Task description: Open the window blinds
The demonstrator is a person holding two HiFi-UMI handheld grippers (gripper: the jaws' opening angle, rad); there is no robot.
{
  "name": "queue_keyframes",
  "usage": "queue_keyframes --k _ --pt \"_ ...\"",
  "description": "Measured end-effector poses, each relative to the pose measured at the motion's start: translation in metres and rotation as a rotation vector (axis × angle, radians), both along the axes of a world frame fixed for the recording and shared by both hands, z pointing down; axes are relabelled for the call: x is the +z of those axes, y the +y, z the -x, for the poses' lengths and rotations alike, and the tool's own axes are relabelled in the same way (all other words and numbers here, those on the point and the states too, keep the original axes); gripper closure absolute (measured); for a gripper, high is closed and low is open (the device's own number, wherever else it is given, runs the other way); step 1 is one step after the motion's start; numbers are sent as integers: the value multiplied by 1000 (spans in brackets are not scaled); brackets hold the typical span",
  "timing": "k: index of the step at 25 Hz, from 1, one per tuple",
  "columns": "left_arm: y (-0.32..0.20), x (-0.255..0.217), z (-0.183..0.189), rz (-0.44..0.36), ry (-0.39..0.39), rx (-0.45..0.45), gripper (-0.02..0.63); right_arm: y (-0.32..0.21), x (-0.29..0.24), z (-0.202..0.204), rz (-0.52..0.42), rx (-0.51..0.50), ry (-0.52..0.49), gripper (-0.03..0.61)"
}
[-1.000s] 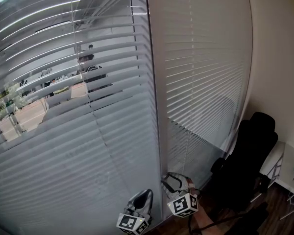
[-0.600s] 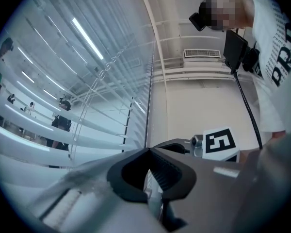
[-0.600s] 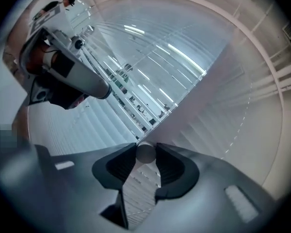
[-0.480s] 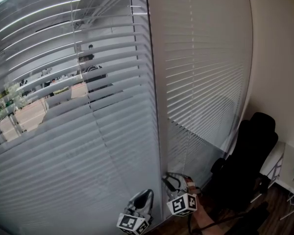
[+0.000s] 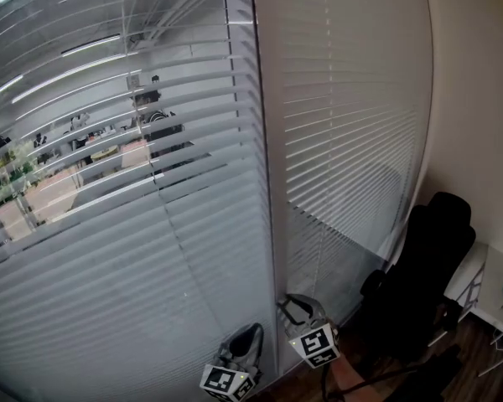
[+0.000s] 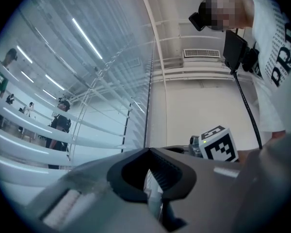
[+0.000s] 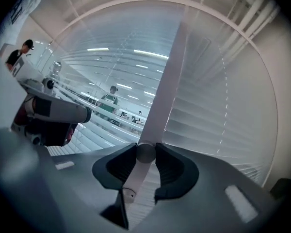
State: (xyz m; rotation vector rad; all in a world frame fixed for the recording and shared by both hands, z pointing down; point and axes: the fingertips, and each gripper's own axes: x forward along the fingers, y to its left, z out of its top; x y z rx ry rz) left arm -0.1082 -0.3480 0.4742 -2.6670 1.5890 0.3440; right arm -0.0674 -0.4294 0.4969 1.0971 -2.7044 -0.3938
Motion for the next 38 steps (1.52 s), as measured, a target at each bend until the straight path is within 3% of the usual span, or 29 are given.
queue_keyframes --k 12,20,23,27,30,32,34,38 --pt "2 -2 -1 0 5 3 621 -3 0 -4 136 -5 -163 445" --pt "4 -2 3 4 10 -2 621 2 -6 -4 49 -7 -88 438" --pt "3 3 8 11 -24 -9 621 8 -8 2 -29 -45 41 386" --pt "3 -2 4 -1 -1 -3 621 10 1 8 -305 -12 420 382" --pt "2 -3 2 0 8 1 621 5 5 7 -374 10 499 389" --pt "2 -4 2 -3 11 2 621 3 7 6 -378 13 499 442" --pt "2 -4 3 -2 11 -1 621 4 5 5 -357 16 466 443" --pt "0 6 8 11 -34 -2 621 1 3 4 -186 2 264 445"
